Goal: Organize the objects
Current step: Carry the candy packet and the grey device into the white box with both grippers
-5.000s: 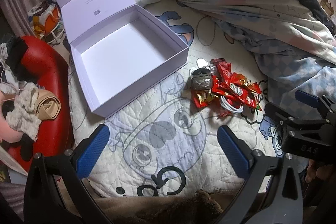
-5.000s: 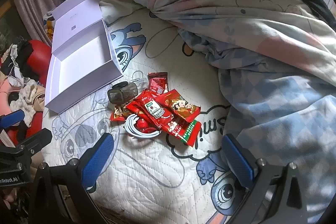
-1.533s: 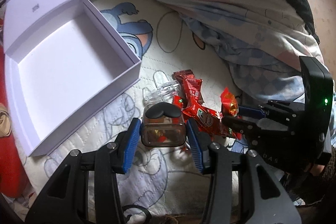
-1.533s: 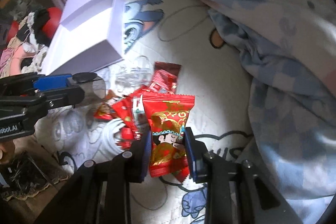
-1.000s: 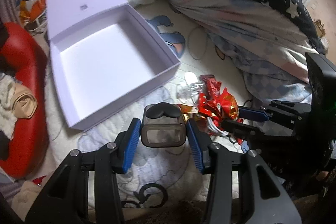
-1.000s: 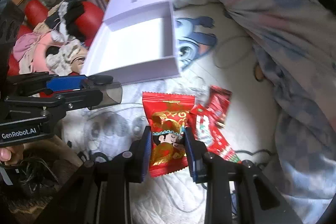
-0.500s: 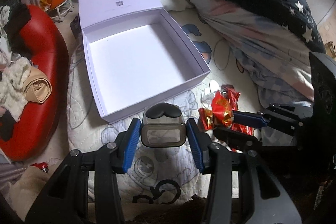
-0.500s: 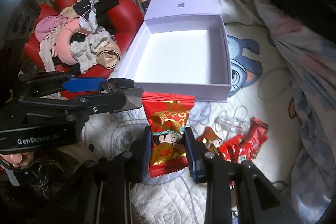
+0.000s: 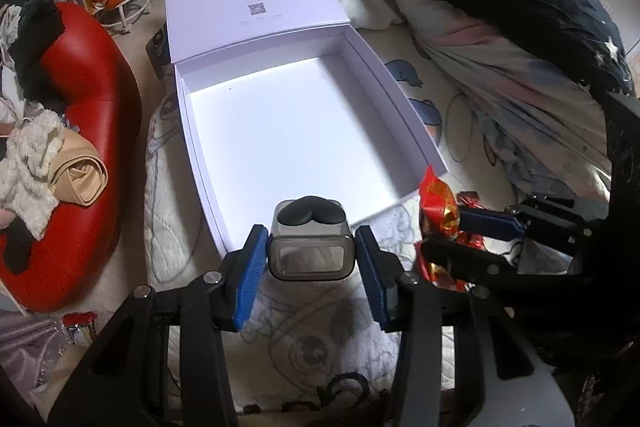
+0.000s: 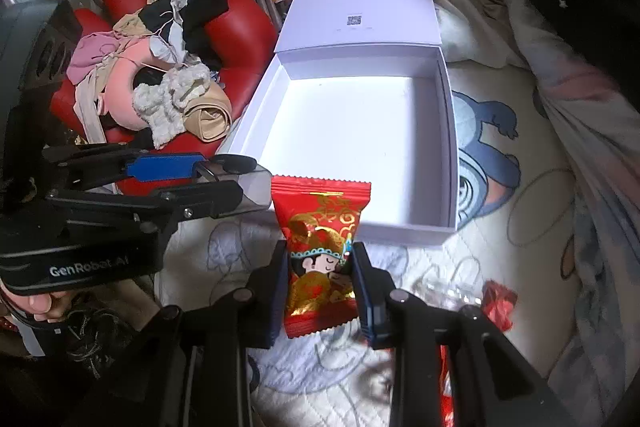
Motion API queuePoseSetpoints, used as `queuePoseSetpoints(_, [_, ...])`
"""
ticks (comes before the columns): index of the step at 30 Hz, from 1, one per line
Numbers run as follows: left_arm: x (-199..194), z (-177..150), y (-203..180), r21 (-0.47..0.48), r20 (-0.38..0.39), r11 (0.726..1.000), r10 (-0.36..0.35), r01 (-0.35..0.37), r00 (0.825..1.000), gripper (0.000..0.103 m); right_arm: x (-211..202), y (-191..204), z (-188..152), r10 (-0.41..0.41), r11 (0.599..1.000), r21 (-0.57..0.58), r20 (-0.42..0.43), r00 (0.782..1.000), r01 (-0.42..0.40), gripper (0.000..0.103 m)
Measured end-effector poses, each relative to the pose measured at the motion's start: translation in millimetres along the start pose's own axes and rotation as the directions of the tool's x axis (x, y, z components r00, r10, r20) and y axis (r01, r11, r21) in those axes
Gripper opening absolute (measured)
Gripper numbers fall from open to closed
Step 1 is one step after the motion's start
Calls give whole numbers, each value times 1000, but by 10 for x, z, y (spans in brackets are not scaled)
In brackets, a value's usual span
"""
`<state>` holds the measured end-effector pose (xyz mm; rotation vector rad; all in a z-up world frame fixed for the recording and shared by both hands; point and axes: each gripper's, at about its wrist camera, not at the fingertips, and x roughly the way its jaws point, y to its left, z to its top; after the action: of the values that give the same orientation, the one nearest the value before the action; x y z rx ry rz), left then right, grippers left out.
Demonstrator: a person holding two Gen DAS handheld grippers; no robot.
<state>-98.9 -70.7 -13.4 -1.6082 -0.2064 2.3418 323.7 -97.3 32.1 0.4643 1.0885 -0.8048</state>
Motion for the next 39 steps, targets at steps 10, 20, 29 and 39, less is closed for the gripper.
queuePoseSetpoints(10, [324, 428, 178, 24, -28, 1000, -1, 2, 1000, 43, 292, -273, 483, -11, 1000, 26, 13, 1000, 11, 30])
queuePoseSetpoints(20, [619, 824, 297, 66, -31, 998, 7, -5, 1000, 43, 600, -488, 861, -43, 998, 56, 26, 999, 42, 30])
queuePoseSetpoints(29, [881, 1018, 384, 93, -53, 996, -2, 6, 999, 43, 871, -626, 1019, -70, 994, 85, 3, 998, 69, 30])
queuePoseSetpoints(39, [1116, 1060, 516, 84, -78, 996, -3, 10, 997, 43, 1099, -640, 1192, -105, 992, 71, -9, 994, 105, 30])
